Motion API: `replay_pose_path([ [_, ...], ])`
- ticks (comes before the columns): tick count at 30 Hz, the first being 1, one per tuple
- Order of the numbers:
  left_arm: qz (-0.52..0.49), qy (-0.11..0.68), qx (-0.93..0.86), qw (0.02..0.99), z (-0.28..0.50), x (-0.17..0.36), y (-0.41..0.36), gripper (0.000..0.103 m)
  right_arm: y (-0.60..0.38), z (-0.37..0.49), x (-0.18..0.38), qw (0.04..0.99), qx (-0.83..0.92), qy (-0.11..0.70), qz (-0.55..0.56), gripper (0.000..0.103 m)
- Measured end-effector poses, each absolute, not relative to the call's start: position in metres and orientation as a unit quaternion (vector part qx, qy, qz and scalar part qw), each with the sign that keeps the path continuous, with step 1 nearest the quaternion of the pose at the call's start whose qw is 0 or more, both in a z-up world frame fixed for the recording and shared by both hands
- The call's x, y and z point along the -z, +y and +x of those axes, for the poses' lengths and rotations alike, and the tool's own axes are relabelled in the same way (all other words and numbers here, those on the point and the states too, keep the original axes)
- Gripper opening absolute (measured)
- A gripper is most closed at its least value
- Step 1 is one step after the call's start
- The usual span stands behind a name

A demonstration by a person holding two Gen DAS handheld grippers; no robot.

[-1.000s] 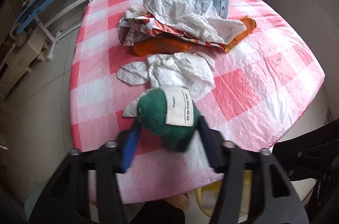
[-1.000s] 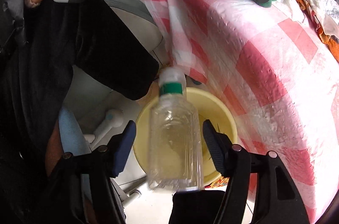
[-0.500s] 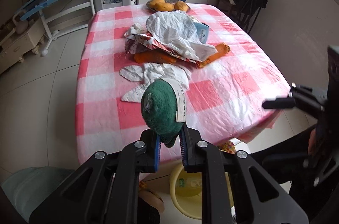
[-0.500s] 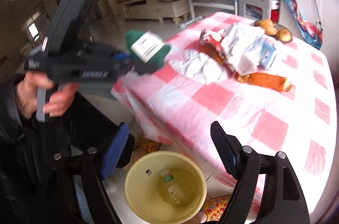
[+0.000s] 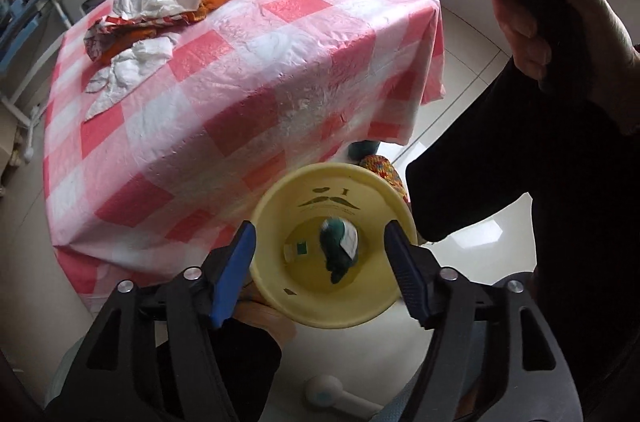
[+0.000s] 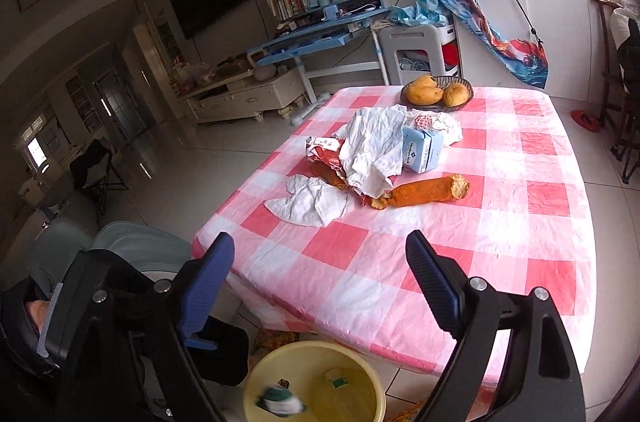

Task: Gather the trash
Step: 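Carry the bottle and green cloth to the yellow bucket and release both, then move both tools back over the table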

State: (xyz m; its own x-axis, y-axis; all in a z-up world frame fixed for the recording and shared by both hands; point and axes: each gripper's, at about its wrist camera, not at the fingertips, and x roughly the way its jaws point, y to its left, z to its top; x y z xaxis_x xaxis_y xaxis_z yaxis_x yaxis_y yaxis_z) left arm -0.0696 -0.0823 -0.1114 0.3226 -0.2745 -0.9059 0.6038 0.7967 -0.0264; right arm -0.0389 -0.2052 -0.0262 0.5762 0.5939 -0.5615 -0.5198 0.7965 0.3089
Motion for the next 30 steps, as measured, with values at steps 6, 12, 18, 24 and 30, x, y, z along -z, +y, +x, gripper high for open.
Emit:
replay_pose_path([
  [6,0.102,0.439,0.196,0.871,-0.061,0.079,-0.050,0.069,-0.208,-0.042,0.029,0.892,-0.304,0.330,0.054,0.085],
  [12,0.064,0.381,0.120,0.914,-0.051,0.056,-0.024,0.072,-0.205,-0.046,0.027,0.898,-0.298,0.321,0.042,0.085],
  [18,0.057,0.364,0.093,0.925,-0.049,0.050,-0.016,0.073,-0.199,-0.046,0.029,0.897,-0.299,0.324,0.028,0.085],
  [24,0.059,0.360,0.087,0.927,-0.049,0.051,-0.018,0.073,-0.193,-0.046,0.031,0.895,-0.301,0.330,0.019,0.085],
  [30,0.053,0.358,0.082,0.929,-0.047,0.051,-0.016,0.074,-0.191,-0.045,0.033,0.892,-0.305,0.334,0.016,0.085],
])
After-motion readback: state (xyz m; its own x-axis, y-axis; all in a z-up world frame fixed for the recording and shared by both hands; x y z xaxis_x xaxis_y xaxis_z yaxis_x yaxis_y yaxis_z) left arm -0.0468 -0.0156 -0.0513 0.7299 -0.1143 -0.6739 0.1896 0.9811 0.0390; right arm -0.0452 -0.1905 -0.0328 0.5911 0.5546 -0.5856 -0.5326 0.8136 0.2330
